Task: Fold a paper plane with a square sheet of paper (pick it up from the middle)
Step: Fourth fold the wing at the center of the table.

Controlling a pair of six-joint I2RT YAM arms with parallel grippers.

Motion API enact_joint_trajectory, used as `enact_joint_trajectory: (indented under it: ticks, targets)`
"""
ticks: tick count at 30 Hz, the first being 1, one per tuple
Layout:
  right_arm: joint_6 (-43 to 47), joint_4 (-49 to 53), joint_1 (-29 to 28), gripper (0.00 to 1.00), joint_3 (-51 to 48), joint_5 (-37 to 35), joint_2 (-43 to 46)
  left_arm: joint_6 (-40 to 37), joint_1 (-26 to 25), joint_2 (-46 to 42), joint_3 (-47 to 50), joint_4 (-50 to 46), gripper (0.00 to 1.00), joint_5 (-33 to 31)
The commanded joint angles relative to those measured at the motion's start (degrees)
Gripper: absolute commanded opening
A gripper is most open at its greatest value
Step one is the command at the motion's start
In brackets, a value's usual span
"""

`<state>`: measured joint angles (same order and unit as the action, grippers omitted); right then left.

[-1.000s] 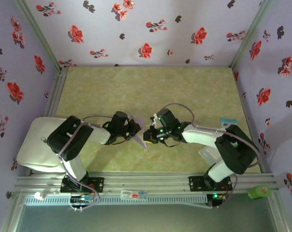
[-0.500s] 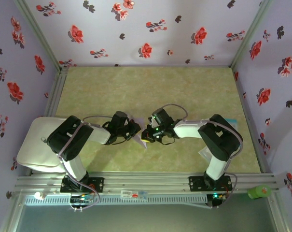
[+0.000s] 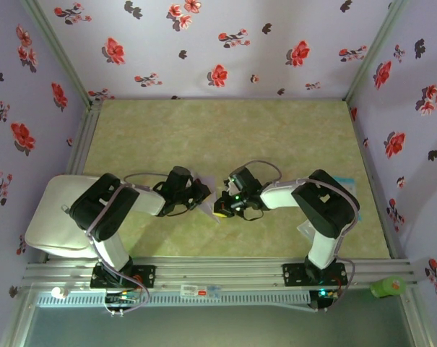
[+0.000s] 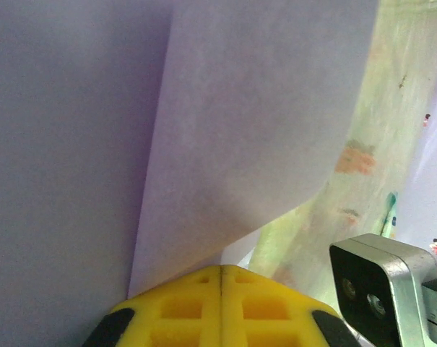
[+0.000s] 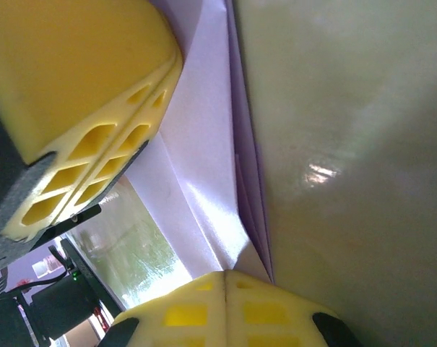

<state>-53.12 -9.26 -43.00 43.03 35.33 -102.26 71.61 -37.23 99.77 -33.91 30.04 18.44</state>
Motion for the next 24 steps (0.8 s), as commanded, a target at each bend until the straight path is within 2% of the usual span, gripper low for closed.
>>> enact_joint_trajectory:
  ticks: [1, 5, 10, 14, 24]
  targets:
    - [3.54, 8.97, 0.2, 0.03, -0.9, -2.87, -2.32, -2.6, 0.32, -2.6, -0.1, -4.97, 0.05, -2.25]
    - [7.35, 13.72, 0.3, 0.0, 0.28, -3.52, -2.01, -4.95, 0.32, -6.71, -1.63, -7.44, 0.12, -1.58]
    - [9.67, 16.95, 0.55, 0.0, 1.44, -3.95, -1.6, -7.84, -0.03, -10.66, -2.9, -12.73, 0.13, -1.08]
    - [9.18, 16.11, 0.56, 0.0, 1.8, -3.6, -2.13, -9.1, -0.89, -11.12, -4.37, -18.42, 0.03, -0.12]
    - [8.34, 15.41, 0.55, 0.0, 1.21, -4.04, -2.0, -9.96, -3.48, -8.08, -5.03, -20.98, 0.02, 0.99]
